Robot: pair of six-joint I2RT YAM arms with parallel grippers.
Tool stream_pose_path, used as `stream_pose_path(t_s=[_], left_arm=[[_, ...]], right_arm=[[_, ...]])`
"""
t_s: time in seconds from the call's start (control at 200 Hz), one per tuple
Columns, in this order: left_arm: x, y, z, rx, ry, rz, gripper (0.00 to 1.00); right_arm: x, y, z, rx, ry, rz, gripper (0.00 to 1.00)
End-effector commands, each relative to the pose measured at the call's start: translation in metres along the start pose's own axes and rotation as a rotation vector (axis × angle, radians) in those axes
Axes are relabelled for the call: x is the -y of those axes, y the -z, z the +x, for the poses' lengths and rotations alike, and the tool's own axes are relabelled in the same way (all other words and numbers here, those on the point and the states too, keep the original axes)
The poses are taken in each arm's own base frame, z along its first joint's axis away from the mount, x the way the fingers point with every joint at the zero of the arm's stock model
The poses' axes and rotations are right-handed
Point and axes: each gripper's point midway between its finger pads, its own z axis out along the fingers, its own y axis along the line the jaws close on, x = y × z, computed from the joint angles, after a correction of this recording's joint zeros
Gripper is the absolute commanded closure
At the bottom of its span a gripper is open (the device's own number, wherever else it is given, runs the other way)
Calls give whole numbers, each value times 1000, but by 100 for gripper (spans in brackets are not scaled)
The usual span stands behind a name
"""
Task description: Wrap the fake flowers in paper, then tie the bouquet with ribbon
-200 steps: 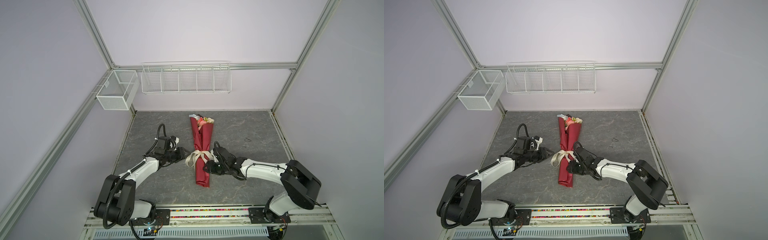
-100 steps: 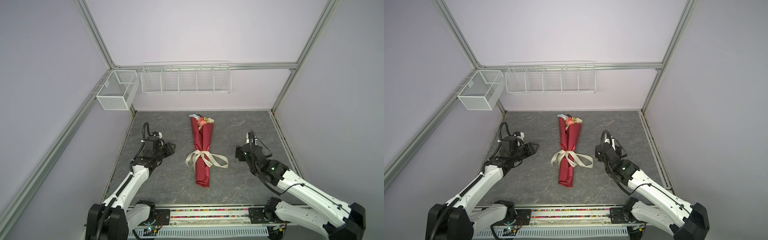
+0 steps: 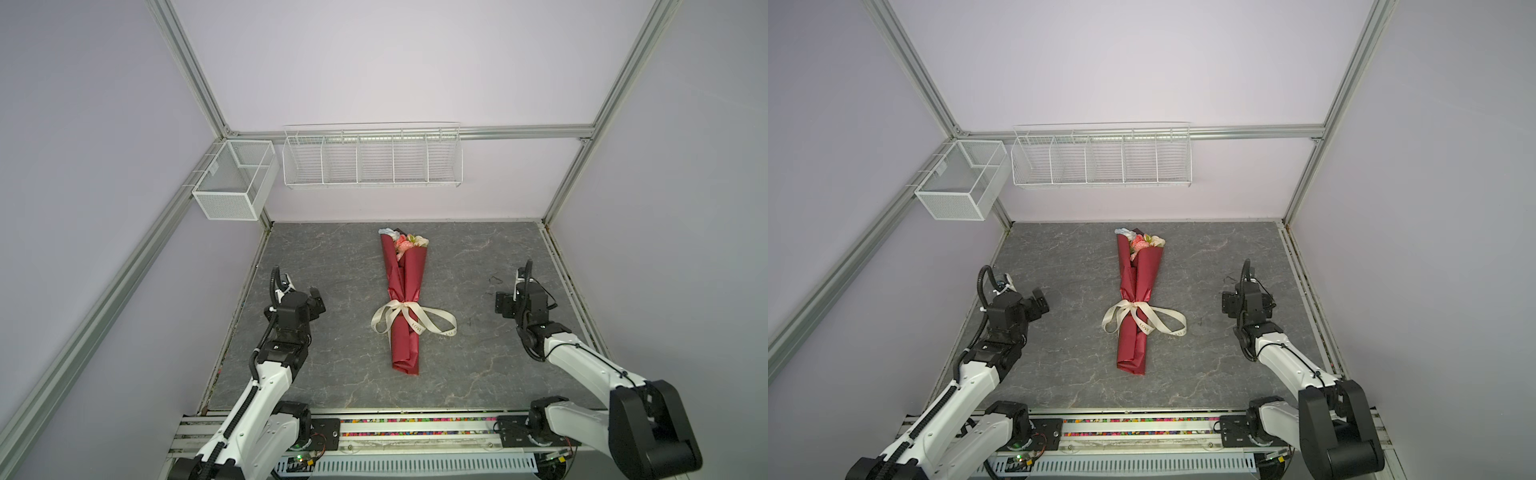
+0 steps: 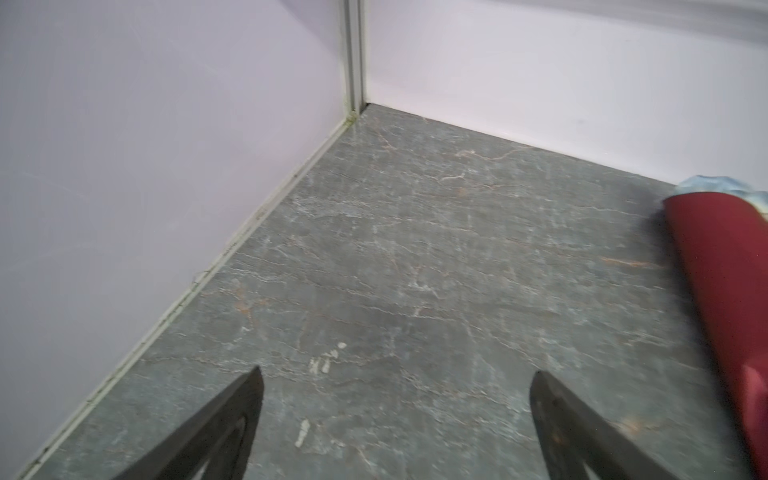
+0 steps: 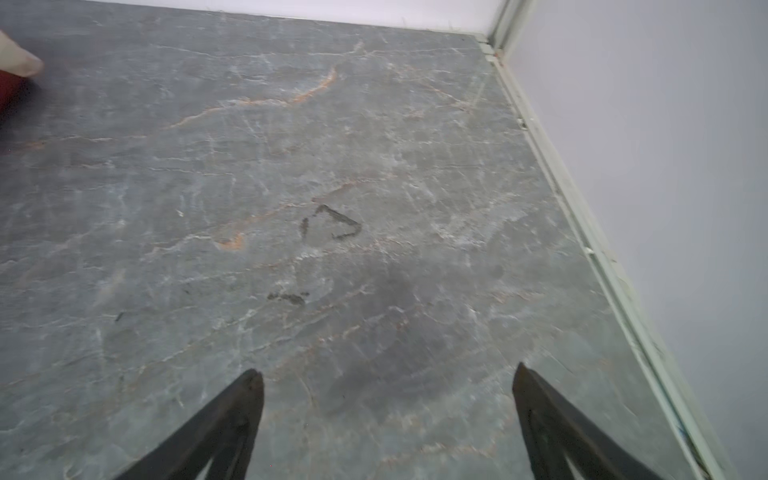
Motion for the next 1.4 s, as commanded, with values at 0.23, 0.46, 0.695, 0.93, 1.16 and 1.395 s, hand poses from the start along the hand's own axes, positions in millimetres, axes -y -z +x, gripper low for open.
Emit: stream_pose_path(t_s=[0.23, 0.46, 0.695, 0.93, 1.16, 1.395], left_arm=[[33, -47, 13, 67, -114, 94, 1], [55, -67, 2, 138, -201, 172, 1], [44, -92, 17, 164, -115, 250, 1], [33, -98, 17, 135, -90, 193, 2], [36, -98, 17, 128, -96, 206, 1], [36, -98, 16, 132, -97, 203, 2]], right_arm=[[-34, -17, -25, 289, 153, -242, 3], [-5, -39, -16, 314, 0, -190, 2], [14, -45, -14, 233, -46, -84, 11], [13, -45, -12, 223, -44, -83, 11], [13, -45, -13, 225, -45, -83, 12], [13, -46, -13, 223, -45, -82, 12]])
